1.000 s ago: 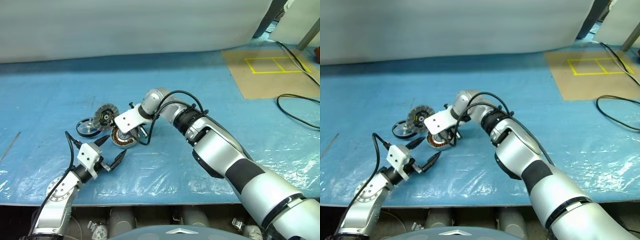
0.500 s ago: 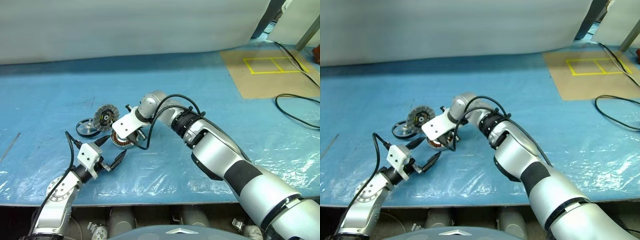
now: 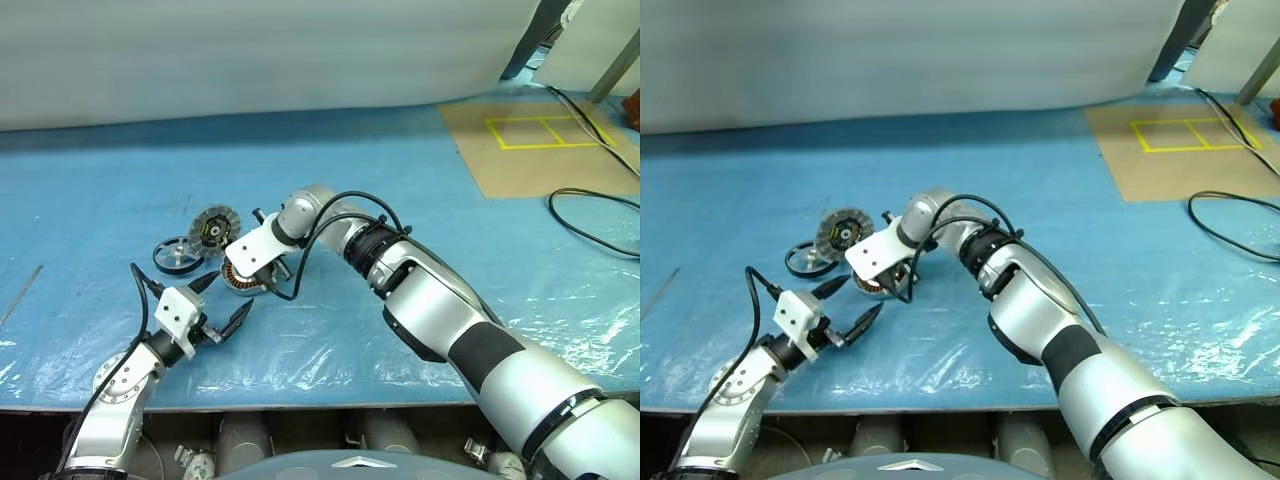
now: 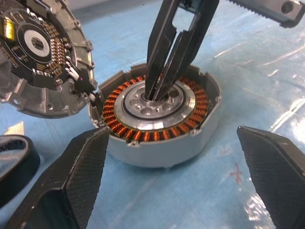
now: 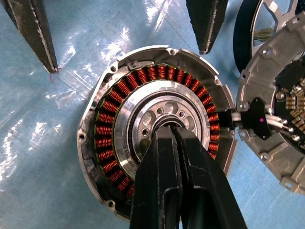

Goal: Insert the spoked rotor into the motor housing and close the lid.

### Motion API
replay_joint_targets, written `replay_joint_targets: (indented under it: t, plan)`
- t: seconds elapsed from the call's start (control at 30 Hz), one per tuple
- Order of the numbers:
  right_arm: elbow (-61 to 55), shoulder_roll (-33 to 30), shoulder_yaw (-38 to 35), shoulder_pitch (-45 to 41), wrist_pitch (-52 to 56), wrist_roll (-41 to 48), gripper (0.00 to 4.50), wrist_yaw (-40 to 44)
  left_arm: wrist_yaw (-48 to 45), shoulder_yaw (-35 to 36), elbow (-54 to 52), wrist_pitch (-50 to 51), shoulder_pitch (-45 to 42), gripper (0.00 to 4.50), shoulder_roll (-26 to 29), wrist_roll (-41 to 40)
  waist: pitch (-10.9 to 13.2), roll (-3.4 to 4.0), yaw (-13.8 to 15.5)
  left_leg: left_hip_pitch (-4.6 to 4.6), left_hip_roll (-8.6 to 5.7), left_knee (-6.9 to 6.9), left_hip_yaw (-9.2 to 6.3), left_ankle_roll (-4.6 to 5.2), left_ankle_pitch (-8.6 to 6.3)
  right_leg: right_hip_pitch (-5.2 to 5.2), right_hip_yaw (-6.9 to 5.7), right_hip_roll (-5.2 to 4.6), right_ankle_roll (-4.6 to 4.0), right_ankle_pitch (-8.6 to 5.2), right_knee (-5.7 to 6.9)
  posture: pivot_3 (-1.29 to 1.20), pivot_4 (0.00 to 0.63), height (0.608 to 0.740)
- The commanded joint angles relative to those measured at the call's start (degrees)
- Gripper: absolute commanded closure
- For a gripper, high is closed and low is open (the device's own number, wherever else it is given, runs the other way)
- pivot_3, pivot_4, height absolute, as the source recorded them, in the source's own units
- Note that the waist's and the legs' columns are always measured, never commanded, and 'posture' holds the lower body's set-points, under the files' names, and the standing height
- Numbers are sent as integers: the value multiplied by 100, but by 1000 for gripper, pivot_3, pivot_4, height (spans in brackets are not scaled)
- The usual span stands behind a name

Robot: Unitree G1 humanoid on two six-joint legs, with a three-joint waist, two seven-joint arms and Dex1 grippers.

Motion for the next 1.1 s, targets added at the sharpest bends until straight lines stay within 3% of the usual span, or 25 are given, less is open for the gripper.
replay_joint_targets:
  t: [0.03,0.33,0.77,1.1]
  plan:
    - [-98,-81,-69,-174,88,34,4454,77,-16,14,-78,-67,-28,0,35,-19,0,0,0,-10,-1,0,0,0,0,-11,0,0,0,0,-2,0,150,740]
    - [-180,-289,-50,-266,78,65,4454,637,-35,2,-91,-45,-10,0,39,-13,1,-2,39,-49,-4,4,-1,3,2,-41,-6,-4,0,1,-3,0,150,740]
    - [-275,-332,-465,-353,352,393,4454,647,-117,1,-62,-14,-30,0,86,-39,3,-4,33,-49,0,5,-1,4,2,-44,-6,-1,0,1,-2,0,150,740]
    - [-643,-21,-1543,156,1282,1533,4454,356,-169,35,-32,-25,-62,0,80,-56,3,-5,29,-48,3,4,1,7,4,-45,-6,1,0,1,-2,0,150,740]
